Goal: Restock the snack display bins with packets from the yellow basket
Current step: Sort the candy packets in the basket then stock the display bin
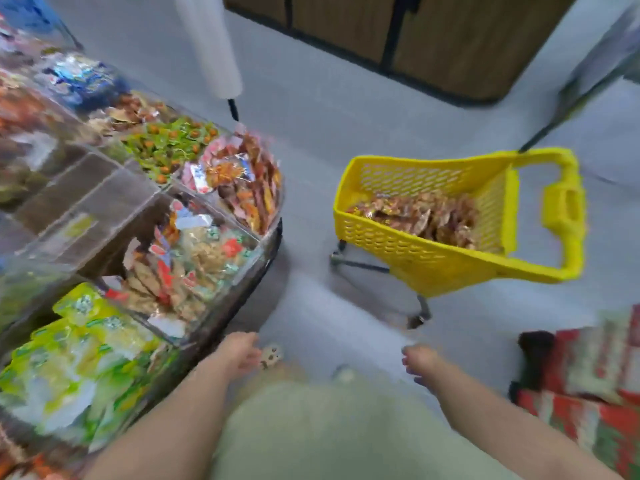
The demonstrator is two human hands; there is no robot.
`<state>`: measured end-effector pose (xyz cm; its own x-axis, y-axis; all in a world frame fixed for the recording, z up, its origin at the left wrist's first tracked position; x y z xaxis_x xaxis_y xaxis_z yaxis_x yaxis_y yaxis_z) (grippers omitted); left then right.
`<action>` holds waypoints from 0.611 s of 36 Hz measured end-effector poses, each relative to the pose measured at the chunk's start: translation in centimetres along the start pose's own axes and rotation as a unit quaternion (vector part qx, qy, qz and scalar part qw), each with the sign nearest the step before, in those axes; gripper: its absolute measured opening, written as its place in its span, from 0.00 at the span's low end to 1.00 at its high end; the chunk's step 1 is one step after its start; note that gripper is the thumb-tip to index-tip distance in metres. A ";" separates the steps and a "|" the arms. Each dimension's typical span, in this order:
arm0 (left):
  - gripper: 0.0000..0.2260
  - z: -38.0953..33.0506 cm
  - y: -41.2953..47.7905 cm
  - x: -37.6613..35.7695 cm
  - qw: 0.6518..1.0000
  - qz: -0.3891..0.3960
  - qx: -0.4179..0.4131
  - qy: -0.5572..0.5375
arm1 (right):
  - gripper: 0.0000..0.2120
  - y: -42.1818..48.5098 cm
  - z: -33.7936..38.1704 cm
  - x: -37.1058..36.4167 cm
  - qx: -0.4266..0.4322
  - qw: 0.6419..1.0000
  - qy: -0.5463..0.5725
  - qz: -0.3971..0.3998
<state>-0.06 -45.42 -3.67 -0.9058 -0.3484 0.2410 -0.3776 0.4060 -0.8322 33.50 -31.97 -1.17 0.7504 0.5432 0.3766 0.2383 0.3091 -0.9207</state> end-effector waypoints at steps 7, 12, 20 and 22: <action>0.04 -3.6 2.3 -5.2 0.993 0.040 -0.052 0.094 | 0.06 2.1 -8.1 4.2 -0.130 0.981 0.141 0.036; 0.06 -7.9 4.2 -8.8 0.983 0.070 -0.079 0.148 | 0.05 3.6 -6.8 7.0 -0.118 0.961 0.248 0.031; 0.11 -16.5 9.0 -12.5 0.961 0.133 -0.071 0.234 | 0.09 4.8 -1.9 8.9 -0.133 0.967 0.212 0.042; 0.13 -19.8 10.1 -13.0 0.957 0.135 -0.084 0.241 | 0.11 5.3 0.2 9.7 -0.134 0.967 0.212 0.042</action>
<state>4.06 -20.01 -5.33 -0.9432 0.2024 0.2633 -0.1052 0.5699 -0.8150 41.88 -24.89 -2.42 0.9459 0.1706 0.2760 0.2742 0.0343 -0.9610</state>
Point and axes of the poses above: each hand's wrist, its own y-axis towards the middle knuckle, its own x-axis out of the back of the hand, z = x × y, the point moved 5 cm from there along y, towards the middle knuckle, and after that the axes turned 12 degrees about -x, right-handed, at the moved point
